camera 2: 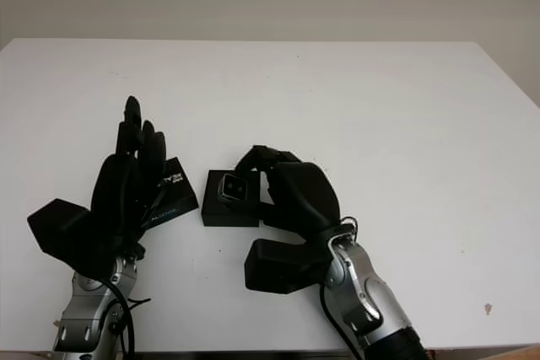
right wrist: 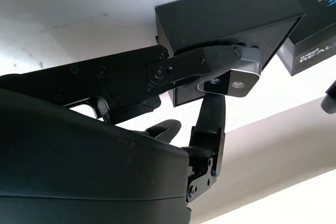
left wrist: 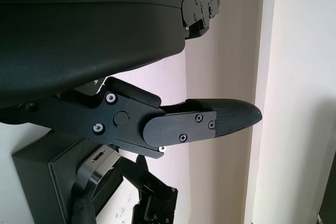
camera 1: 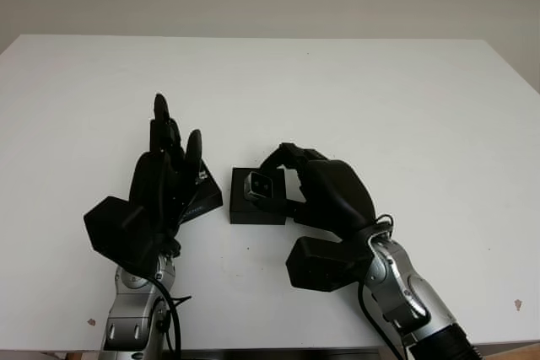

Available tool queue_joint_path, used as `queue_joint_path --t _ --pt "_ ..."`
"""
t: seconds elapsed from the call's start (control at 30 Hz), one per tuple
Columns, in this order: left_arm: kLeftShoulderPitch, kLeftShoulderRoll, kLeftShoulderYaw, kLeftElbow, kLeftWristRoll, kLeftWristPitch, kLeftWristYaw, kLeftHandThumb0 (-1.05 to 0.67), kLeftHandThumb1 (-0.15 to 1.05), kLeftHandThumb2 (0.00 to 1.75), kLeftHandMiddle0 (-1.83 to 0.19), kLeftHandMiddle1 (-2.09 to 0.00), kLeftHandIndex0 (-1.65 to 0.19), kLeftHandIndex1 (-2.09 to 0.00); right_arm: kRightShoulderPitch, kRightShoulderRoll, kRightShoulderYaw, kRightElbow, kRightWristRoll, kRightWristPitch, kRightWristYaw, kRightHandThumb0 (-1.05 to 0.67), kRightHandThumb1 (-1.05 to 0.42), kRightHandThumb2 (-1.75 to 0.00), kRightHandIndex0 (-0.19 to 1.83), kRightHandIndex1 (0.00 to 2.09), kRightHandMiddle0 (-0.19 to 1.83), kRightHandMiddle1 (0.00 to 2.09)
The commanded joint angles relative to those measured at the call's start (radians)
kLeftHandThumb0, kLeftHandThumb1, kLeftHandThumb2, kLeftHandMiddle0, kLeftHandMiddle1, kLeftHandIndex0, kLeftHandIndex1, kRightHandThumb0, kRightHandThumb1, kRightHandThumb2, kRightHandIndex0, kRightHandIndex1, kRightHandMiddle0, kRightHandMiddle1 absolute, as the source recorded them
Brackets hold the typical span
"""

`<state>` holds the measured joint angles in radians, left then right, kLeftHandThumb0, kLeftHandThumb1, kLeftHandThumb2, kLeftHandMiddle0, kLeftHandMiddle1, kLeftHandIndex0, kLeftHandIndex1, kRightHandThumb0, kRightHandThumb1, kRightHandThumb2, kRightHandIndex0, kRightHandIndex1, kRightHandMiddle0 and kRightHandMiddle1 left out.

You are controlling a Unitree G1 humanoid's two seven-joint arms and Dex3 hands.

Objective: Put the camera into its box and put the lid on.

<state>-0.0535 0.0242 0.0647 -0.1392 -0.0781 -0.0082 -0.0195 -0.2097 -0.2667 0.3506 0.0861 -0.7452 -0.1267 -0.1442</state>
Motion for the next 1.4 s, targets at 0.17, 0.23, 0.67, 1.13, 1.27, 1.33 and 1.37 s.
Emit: queue_joint_path --t 0.17,0.23,0.67,1.13,1.27,1.33,1.37 --pt "-0.004 -0.002 0.002 0.003 -0.004 -0.008 -0.001 -0.75 1.05 0.49 0.19 0.00 0.19 0.00 -0.005 -0.006 0.000 0.033 0.020 -0.038 -0.012 -0.38 -0.99 -0.06 0.27 0.43 0.31 1.40" --pt "-0.004 -0.004 0.002 0.004 -0.003 -0.011 0.002 -0.75 1.05 0.49 0.19 0.00 0.19 0.00 -0.006 -0.008 0.000 0.039 0.017 -0.045 -0.016 -0.38 -0.99 -0.05 0.18 0.60 0.31 1.43" --pt "0.002 -0.003 -0.002 0.001 0.008 -0.008 0.006 -0.75 1.05 0.50 0.19 0.00 0.19 -0.01 -0.013 -0.017 0.007 0.075 -0.009 -0.084 -0.064 -0.36 -0.99 -0.05 0.10 0.82 0.27 1.56" --pt "0.005 -0.013 -0.002 0.009 0.008 -0.011 0.011 -0.75 1.05 0.48 0.19 0.00 0.18 -0.03 -0.034 0.034 -0.049 0.081 0.121 -0.039 -0.011 -0.33 -0.99 -0.05 0.09 0.84 0.23 1.60" --pt "0.004 -0.015 -0.001 0.014 0.004 -0.016 0.009 -0.75 1.05 0.48 0.19 0.00 0.19 -0.04 -0.071 0.056 -0.098 0.065 0.230 0.036 0.079 -0.35 -0.99 -0.05 0.09 0.82 0.22 1.63" --pt "0.003 -0.016 -0.001 0.014 0.002 -0.013 0.010 -0.76 1.05 0.48 0.19 -0.01 0.19 -0.04 -0.090 0.066 -0.122 0.051 0.277 0.077 0.117 -0.36 -0.98 -0.05 0.15 0.75 0.26 1.61" --pt "0.002 -0.017 -0.002 0.014 0.002 -0.011 0.011 -0.76 1.05 0.47 0.19 0.00 0.19 -0.04 -0.099 0.070 -0.132 0.046 0.294 0.093 0.128 -0.36 -0.97 -0.05 0.17 0.73 0.27 1.59"
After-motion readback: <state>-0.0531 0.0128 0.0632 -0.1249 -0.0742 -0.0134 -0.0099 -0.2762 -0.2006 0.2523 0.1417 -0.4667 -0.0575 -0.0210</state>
